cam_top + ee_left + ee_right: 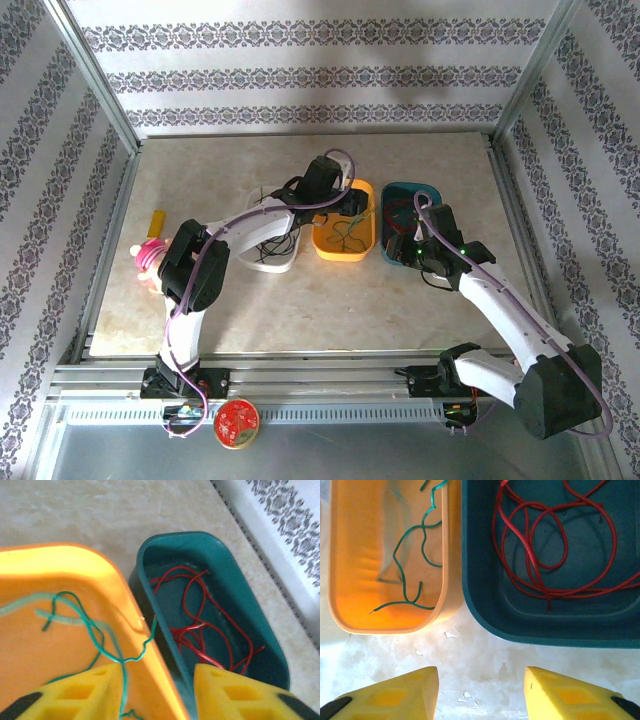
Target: Untangle the cables
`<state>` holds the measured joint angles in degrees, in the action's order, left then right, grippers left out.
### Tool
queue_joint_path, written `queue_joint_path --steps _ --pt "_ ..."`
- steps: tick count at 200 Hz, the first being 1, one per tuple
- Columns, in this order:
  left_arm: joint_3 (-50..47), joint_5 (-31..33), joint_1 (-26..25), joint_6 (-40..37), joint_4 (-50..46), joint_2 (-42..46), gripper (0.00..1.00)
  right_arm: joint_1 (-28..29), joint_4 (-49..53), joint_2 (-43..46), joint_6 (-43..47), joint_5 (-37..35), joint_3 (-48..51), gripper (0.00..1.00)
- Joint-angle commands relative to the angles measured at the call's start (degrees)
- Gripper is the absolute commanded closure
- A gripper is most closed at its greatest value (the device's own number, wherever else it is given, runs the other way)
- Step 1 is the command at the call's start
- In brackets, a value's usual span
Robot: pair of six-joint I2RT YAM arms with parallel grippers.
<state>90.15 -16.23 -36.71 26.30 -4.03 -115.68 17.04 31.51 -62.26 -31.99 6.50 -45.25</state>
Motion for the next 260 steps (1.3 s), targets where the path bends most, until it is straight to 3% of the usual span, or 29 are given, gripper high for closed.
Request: queue_joint_path --steps 1,26,101,180,260 --pt "1.36 0.38 1.02 -0.88 -3.33 -0.80 0.44 0.19 1.19 1.37 1.07 -1.21 0.34 0.52" --pt "1.99 -2.18 0.88 -2.32 -4.18 -1.08 0.39 0.18 1.28 1.26 1.20 -1.14 0.43 0.52" --pt "12.39 -15.57 0.94 -11.01 -12.99 -9.72 0.45 0.11 1.78 0.70 0.96 -0.61 0.17 0.52" --pt "20.69 -15.10 1.23 -10.25 -14.81 -17.08 0.58 -0.33 2.59 1.63 0.96 -0.75 0.69 0.52" --pt "20.13 -12.99 1.24 -10.39 -14.95 -18.08 0.64 -1.52 2.51 1.25 1.77 0.34 0.34 0.52"
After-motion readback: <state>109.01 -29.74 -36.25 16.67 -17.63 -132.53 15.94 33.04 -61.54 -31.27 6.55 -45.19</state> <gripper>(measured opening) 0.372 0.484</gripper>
